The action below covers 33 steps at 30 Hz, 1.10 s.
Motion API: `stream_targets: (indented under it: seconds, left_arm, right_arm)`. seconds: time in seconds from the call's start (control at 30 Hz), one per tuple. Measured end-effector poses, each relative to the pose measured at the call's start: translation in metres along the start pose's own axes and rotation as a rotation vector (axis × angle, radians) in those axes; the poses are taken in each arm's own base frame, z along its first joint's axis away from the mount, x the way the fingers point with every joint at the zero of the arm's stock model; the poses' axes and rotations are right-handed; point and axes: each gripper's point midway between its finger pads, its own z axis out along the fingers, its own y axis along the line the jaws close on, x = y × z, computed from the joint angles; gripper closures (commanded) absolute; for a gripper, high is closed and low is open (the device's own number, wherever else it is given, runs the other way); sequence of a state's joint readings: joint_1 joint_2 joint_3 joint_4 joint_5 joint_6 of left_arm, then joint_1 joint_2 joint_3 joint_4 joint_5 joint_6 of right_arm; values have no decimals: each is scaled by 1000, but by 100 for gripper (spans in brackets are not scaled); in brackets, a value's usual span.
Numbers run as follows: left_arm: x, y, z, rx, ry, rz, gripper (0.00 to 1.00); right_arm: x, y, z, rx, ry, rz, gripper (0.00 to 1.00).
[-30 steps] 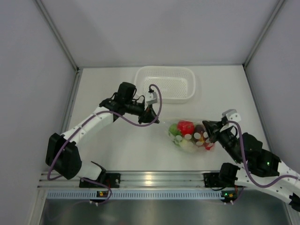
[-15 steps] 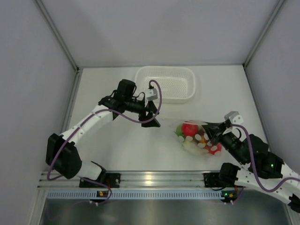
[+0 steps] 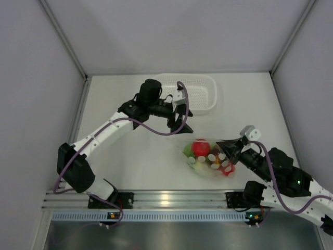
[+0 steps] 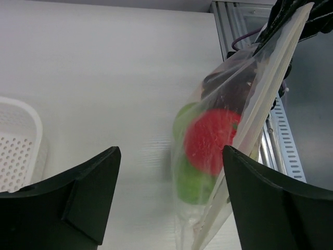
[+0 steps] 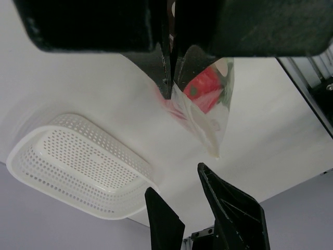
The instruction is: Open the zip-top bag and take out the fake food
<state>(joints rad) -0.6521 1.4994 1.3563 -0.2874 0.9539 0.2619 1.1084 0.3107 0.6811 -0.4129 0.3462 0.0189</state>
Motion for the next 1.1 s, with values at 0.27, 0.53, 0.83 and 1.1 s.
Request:
stream_targets:
  seconds: [0.27, 0.53, 0.83, 1.1]
  left_arm:
    - [19, -30, 28, 65, 15, 9, 32]
    - [21, -20, 29, 20, 8, 8, 31]
    - [11, -21, 21, -26, -29, 22, 30]
    - [2, -28, 12, -47, -60, 56, 35]
  right_arm:
    - [1, 0, 1, 0, 4, -1, 100]
    - [2, 0, 2, 2, 10, -3, 100]
    - [4, -6, 4, 42, 22, -5, 100]
    - [4, -8, 4, 55, 21, 1, 100]
